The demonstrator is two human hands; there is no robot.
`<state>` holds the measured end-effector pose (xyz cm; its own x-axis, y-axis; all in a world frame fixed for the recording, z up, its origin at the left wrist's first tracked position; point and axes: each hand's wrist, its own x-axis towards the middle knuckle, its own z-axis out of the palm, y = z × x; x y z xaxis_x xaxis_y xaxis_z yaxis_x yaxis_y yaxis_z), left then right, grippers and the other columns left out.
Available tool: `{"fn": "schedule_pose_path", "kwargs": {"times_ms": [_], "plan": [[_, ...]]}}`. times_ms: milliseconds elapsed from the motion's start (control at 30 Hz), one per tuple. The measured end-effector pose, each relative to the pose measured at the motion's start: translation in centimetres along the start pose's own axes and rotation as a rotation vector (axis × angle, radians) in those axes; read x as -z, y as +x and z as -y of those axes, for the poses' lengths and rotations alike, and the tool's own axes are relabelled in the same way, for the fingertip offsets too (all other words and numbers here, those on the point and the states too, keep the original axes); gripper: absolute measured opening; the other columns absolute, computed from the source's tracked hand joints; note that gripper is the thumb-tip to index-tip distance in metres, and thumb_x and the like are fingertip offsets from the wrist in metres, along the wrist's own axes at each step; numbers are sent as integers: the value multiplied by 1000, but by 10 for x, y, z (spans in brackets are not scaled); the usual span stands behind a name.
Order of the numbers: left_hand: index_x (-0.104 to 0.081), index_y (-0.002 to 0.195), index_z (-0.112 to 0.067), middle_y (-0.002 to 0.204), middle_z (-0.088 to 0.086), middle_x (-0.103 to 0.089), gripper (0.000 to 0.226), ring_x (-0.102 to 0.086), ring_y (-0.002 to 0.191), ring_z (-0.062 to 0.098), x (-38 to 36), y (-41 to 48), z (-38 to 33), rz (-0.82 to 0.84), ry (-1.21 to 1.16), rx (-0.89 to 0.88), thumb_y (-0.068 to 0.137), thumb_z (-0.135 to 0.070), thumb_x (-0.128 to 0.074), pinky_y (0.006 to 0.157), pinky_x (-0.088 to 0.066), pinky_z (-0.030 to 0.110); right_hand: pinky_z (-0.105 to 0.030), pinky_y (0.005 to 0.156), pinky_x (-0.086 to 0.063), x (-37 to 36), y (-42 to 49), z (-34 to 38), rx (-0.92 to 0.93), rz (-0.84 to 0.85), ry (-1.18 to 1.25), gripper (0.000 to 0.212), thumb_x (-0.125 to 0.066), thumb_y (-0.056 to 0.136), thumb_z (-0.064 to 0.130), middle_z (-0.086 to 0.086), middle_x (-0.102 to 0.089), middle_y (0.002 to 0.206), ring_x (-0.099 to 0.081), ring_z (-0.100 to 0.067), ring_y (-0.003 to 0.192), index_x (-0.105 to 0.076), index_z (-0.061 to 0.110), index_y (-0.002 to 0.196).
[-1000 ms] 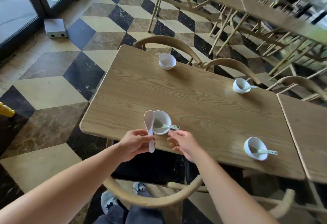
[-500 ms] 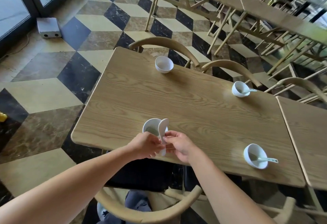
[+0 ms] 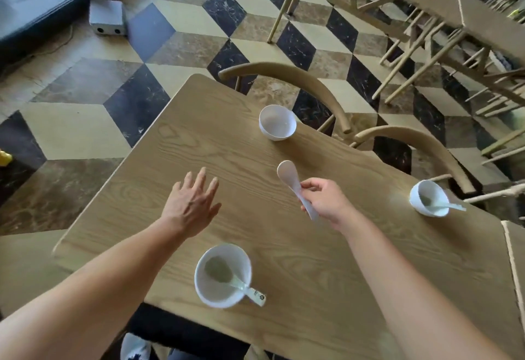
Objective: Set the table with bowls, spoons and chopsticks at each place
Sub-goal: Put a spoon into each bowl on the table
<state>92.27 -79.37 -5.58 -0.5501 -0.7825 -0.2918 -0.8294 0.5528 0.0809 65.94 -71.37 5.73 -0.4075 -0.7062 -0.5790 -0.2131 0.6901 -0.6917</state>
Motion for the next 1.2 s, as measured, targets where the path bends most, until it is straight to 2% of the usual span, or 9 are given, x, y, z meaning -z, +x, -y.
{"fn": "schedule_pose_path", "kwargs": {"times_ms": [67,200,267,367,533,667,900,1067,1200], "plan": [[-10,158,-25,167,16,0,74,-11,150,42,-13,20,-5,2,-9,-8,97,-62,-29,117,-25,50,-27,51,-40,12,32,9,43,-10,-82,16,-63,92,2,-5,-58,64,-51,-16,50,-64,11,78],[-2,159,-29,167,15,10,82,3,152,43,-30,55,-8,-41,-26,-34,92,-71,-24,121,-11,58,-19,43,-40,25,92,26,105,-57,-197,21,-66,90,3,-11,-61,68,-50,-14,51,-64,13,72],[-4,158,-31,167,14,6,83,2,151,44,-36,67,-7,-48,-8,-32,89,-75,-19,120,-9,61,-19,42,-39,30,116,35,126,-69,-223,16,-66,90,5,-10,-63,69,-51,-14,52,-65,12,76],[-19,158,-31,166,16,-13,83,-9,150,48,-42,74,-5,-89,-20,-45,87,-74,-16,116,-14,66,-16,38,-40,34,142,46,141,-88,-217,14,-67,90,7,-9,-64,69,-52,-14,51,-66,13,77],[-31,155,-30,162,16,-27,79,-18,148,48,-53,75,-2,-173,-45,-66,89,-73,-31,115,-16,67,-25,51,-45,35,170,58,128,-126,-152,8,-72,88,9,-9,-62,70,-52,-15,52,-67,6,83],[-27,156,-32,163,14,-25,79,-16,149,46,-58,76,1,-199,-43,-71,89,-75,-30,117,-14,65,-26,51,-47,35,190,66,105,-139,-189,14,-78,84,13,-8,-63,64,-56,-15,52,-69,10,73],[-26,156,-33,163,13,-24,80,-16,150,44,-61,76,2,-227,-50,-70,89,-75,-32,118,-14,65,-39,72,-54,17,217,74,48,-192,-293,13,-81,79,13,-15,-70,73,-62,-25,67,-72,10,71],[-26,156,-32,163,13,-24,79,-17,150,45,-60,77,2,-223,-55,-70,89,-75,-31,117,-15,65,-39,88,-59,6,225,80,6,-248,-367,10,-82,79,14,-17,-73,99,-70,-26,85,-77,8,86],[-28,156,-32,163,13,-24,79,-17,150,45,-60,77,2,-220,-51,-72,89,-75,-31,117,-15,65,-34,85,-59,-1,229,84,-1,-282,-368,13,-83,78,13,-14,-69,110,-70,-27,91,-76,8,88]]}}
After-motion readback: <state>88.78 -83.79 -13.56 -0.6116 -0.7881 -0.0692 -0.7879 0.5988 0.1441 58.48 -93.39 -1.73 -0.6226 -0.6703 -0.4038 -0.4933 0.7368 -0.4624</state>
